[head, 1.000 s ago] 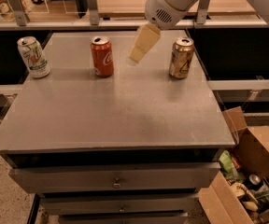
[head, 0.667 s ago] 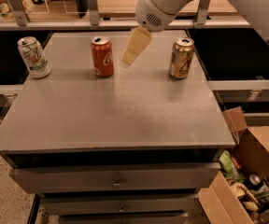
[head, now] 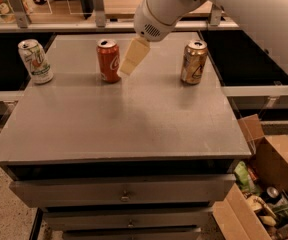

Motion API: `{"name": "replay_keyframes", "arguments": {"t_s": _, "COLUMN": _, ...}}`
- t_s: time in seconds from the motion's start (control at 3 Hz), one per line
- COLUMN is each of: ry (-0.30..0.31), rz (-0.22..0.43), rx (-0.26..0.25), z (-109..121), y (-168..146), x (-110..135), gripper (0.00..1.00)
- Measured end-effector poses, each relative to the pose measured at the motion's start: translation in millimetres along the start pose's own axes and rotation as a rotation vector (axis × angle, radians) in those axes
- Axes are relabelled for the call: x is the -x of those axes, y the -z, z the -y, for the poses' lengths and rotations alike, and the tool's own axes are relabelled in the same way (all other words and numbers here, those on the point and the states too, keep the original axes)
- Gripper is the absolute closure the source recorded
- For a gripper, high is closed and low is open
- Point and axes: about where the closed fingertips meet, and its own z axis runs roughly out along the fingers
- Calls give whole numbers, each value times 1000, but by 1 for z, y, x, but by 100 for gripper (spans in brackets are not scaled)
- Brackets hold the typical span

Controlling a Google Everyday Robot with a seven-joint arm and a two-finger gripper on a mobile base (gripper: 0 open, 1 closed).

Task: Move coke can near orange can

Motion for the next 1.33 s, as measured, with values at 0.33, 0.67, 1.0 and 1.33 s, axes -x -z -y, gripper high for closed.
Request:
{"name": "replay_keyframes", "arguments": {"t_s": 0.33, "ry": -12, "rz": 15, "rx": 2, "z": 4, "y": -18, "x": 1, "gripper": 0}}
{"name": "replay_keyframes", "arguments": {"t_s": 0.67, "ry": -29, "rz": 32, "rx": 5, "z": 11, "y": -33, "x": 4, "gripper": 0}}
{"name": "replay_keyframes", "arguments": {"t_s": 1.0, "ry": -40, "rz": 46, "rx": 8, "z": 19, "y": -47, "x": 10, "gripper": 0}}
{"name": "replay_keyframes", "arguments": {"t_s": 1.33, "ry": -55, "rz": 62, "rx": 15, "z": 25, "y": -61, "x": 16, "gripper": 0}}
